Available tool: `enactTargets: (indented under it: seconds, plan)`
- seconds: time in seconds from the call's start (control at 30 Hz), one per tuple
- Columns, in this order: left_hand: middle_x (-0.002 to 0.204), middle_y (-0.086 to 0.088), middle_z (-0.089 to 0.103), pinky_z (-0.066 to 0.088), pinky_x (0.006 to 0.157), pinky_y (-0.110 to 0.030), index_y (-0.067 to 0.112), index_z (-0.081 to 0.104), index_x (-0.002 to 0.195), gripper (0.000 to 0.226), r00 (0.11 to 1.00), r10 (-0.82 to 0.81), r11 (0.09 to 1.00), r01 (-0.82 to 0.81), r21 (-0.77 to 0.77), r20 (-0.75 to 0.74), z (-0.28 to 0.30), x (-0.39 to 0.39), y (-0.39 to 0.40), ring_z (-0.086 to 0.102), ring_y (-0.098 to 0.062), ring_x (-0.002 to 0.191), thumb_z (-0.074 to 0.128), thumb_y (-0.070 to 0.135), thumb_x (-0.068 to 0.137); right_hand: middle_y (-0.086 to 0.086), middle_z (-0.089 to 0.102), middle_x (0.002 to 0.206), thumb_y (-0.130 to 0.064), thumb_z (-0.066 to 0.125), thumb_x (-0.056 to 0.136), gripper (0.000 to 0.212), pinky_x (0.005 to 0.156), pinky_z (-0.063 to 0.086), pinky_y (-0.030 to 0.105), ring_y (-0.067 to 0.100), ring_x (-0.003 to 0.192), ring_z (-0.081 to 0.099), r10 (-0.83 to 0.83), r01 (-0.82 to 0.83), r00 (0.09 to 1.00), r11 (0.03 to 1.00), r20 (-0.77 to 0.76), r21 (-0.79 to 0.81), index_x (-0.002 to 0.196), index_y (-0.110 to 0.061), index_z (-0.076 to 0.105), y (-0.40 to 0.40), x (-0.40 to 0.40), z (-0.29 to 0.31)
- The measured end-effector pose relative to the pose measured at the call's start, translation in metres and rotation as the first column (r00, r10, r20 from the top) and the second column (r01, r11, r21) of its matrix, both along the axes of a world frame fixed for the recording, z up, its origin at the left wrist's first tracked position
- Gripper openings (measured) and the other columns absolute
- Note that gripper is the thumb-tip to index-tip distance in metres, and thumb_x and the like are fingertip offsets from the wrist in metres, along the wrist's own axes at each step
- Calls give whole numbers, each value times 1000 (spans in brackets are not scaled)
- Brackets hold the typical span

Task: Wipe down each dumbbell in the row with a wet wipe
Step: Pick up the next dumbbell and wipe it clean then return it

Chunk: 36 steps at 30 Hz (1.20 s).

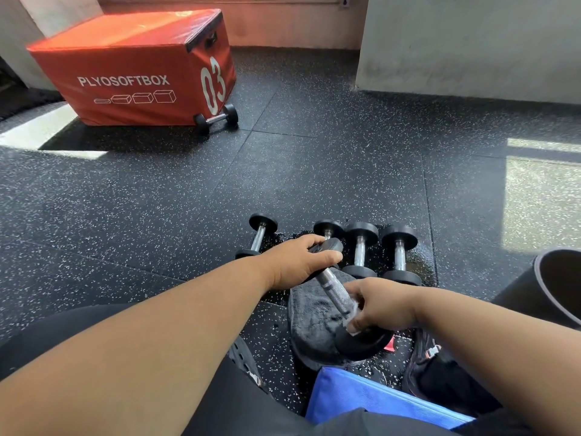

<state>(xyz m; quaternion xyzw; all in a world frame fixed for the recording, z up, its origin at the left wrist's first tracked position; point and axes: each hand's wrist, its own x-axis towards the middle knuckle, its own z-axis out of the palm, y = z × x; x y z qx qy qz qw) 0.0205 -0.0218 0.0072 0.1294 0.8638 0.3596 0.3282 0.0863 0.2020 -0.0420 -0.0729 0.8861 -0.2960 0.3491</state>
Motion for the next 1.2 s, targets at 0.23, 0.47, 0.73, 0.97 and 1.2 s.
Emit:
enactTargets:
  seconds: [0.23,0.47,0.73,0.97,1.2]
  plan:
    - [141,8,66,45,118,-44,36,48,156,105,1000,5,1000,-5,18,2,-3,-1,1,64,-12,126,61,89,67,-11,73,90,-16,82,78,52,75,57,25,3,77,70,-20,27,999,990,48,-138,121,-32,57,-13,-1,10]
    - [141,6,66,44,119,-45,39,48,155,101,1000,10,999,-10,35,5,-6,-3,4,64,-13,127,62,89,69,-11,71,116,-49,96,65,86,97,54,33,15,104,69,-181,177,977,983,-115,-44,137,-35,51,-38,2,-5]
    - [145,5,61,40,116,-39,35,46,158,85,1000,11,1000,-11,10,-19,-3,-4,5,58,-15,133,63,78,86,-15,71,97,-30,90,71,58,82,52,29,12,91,68,49,-39,991,996,-123,82,123,-33,63,-17,-6,6]
    - [155,4,56,36,108,-36,31,43,161,89,1000,5,1000,-5,-18,-21,-7,-6,-2,54,-14,132,57,82,89,-10,65,79,-33,101,65,52,60,48,24,5,64,58,-30,31,999,999,-36,30,105,-34,68,17,-21,9]
    - [158,3,55,37,113,-38,34,40,163,97,1000,-4,999,3,-35,-18,-7,-6,-2,53,-18,139,54,88,82,-9,74,81,-22,92,77,41,62,50,24,3,67,68,-12,15,1000,995,-27,98,105,-34,64,17,-17,7]
